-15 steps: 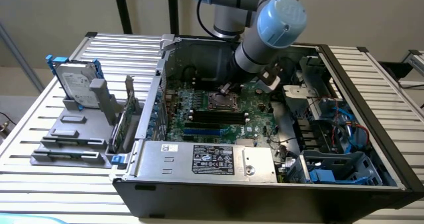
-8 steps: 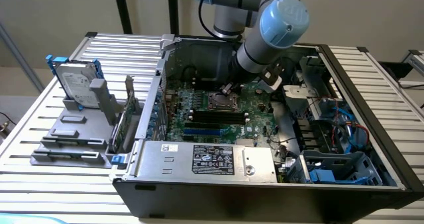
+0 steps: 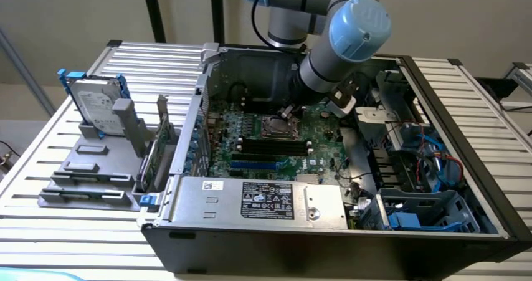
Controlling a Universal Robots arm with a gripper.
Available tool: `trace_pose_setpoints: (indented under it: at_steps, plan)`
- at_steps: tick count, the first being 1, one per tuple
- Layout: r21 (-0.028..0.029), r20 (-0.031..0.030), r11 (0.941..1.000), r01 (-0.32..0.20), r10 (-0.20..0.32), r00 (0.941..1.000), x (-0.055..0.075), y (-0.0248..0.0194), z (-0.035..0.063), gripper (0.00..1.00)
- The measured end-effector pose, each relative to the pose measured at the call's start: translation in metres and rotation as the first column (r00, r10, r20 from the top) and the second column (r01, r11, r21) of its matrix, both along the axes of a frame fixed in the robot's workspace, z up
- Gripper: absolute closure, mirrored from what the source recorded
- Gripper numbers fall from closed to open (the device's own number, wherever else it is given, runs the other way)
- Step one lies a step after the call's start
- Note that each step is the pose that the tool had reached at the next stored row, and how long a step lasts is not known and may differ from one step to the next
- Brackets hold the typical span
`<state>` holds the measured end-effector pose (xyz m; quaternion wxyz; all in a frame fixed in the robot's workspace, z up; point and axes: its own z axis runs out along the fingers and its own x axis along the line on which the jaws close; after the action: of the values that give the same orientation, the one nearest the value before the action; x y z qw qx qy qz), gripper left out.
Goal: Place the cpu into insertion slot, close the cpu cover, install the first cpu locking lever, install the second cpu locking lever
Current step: 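Install the first cpu locking lever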
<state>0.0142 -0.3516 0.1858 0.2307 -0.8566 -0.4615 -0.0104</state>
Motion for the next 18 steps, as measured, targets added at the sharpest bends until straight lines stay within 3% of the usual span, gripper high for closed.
trace_pose_setpoints:
  at_steps: [3, 9, 18]
  plan:
    - [0.0043, 0.0001, 1.0000, -0.001, 0.001, 1.0000, 0.0006, 0.0000, -0.0008, 0.89]
    - [0.0227, 0.0003, 0.9997, -0.003, 0.003, 1.0000, 0.0010, 0.0002, -0.0019, 0.89]
    - [0.0232, -0.0013, 0.9997, -0.003, 0.003, 1.0000, -0.0021, -0.0021, 0.0044, 0.89]
